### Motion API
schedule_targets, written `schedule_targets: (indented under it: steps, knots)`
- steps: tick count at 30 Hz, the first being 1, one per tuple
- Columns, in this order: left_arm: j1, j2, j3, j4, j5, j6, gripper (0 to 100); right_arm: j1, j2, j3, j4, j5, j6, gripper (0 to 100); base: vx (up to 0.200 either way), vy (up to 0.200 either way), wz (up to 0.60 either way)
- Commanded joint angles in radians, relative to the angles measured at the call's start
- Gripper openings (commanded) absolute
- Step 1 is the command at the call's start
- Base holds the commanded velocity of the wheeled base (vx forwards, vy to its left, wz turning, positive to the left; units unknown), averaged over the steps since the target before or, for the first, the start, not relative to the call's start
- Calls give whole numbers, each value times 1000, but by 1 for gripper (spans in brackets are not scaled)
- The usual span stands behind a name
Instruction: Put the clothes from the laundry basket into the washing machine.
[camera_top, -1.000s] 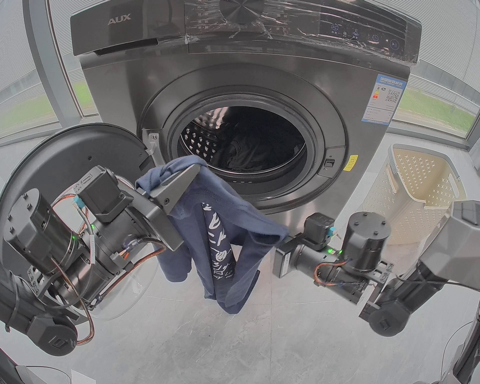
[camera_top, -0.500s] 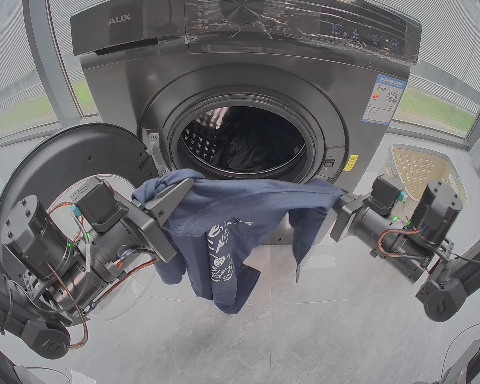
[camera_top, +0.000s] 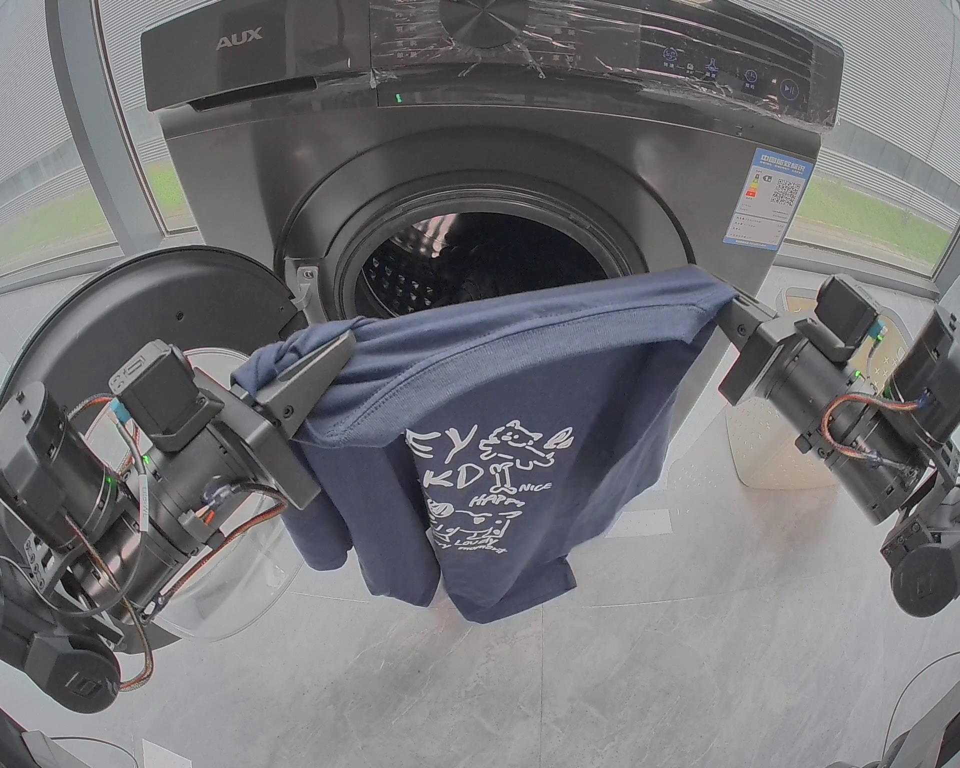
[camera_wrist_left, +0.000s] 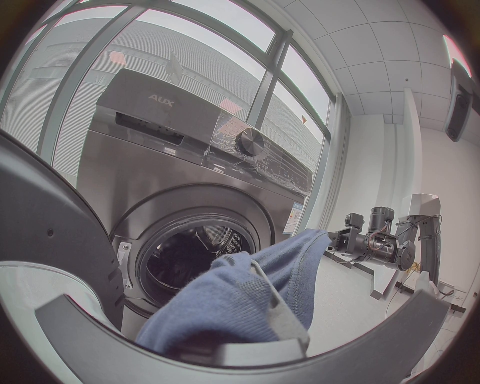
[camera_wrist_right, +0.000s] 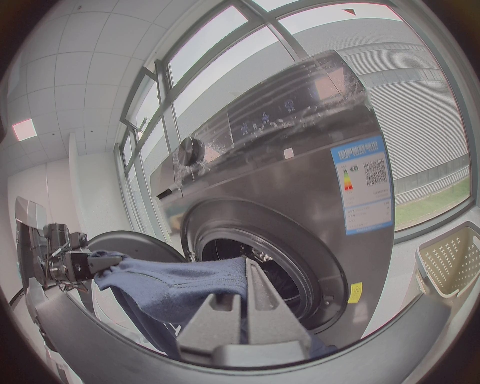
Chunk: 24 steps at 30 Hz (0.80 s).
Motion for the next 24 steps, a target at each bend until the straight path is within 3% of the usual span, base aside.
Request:
schedule_targets:
  steps: [1,14,24]
  knots:
    - [0,9,-13,-7,1,-3,0,7,-38,-19,5,-1,1,0,0,0,0]
    - [-1,24,-61,-16,10,-4,0,6,-80,-45,11,-3,-2,0,0,0,0]
    - [-9,38,-59,-16,9,-4,0,4,-75,4,11,-3,-2,0,0,0,0]
